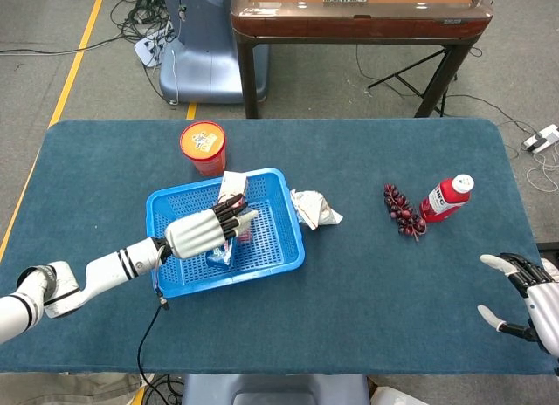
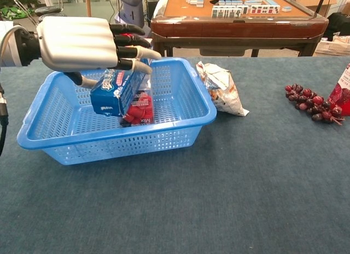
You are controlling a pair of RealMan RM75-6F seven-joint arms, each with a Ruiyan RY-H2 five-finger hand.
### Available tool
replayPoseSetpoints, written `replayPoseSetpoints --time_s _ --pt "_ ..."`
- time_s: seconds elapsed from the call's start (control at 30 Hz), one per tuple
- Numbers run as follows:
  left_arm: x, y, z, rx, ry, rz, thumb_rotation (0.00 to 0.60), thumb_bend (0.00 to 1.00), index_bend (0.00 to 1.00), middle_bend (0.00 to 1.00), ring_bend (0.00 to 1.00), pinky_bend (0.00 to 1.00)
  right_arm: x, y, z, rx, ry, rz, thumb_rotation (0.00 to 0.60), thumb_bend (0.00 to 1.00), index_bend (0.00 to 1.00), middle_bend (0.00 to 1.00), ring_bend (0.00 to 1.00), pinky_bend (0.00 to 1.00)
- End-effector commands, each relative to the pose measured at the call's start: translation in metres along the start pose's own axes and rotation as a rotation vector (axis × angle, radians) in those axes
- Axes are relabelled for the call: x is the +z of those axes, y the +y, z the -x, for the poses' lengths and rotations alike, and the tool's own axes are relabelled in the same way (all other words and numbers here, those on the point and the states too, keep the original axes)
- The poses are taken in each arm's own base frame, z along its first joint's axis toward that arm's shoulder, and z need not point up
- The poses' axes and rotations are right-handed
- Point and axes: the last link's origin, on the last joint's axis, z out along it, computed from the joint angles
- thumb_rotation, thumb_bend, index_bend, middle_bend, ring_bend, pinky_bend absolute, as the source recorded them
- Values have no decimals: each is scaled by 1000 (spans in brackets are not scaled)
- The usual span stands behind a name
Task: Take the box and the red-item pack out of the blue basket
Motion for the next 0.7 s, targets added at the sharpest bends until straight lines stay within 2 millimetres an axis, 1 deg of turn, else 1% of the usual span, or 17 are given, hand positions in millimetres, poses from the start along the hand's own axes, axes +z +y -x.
replayPoseSetpoints --time_s 0.03,0.17,0.27,0.37,0.53,0.6,0.7 --pt "0 1 1 -1 2 -3 600 287 292 133 194 15 0 0 0 2 3 1 600 193 212 259 169 239" --pt "-2 2 3 -15 5 -20 600 288 419 339 361 62 -1 1 0 3 7 4 600 193 212 259 169 239" --pt "-7 0 4 -34 27 -50 600 288 475 427 417 90 -1 1 0 5 9 4 600 195 212 259 169 239" --pt "-16 -5 6 -61 42 -102 600 288 501 460 433 117 -1 1 0 8 11 1 600 198 212 259 169 239" --pt "-38 -16 10 -84 59 -179 600 288 508 463 434 138 -1 0 0 10 14 -4 600 198 211 259 169 239" --pt "-50 -24 14 -95 59 -229 600 288 508 465 434 138 -1 -1 0 10 14 -9 600 198 211 259 169 239" --pt "-72 -36 26 -105 22 -304 600 287 506 465 434 138 1 -2 0 11 11 -13 600 198 212 259 169 239"
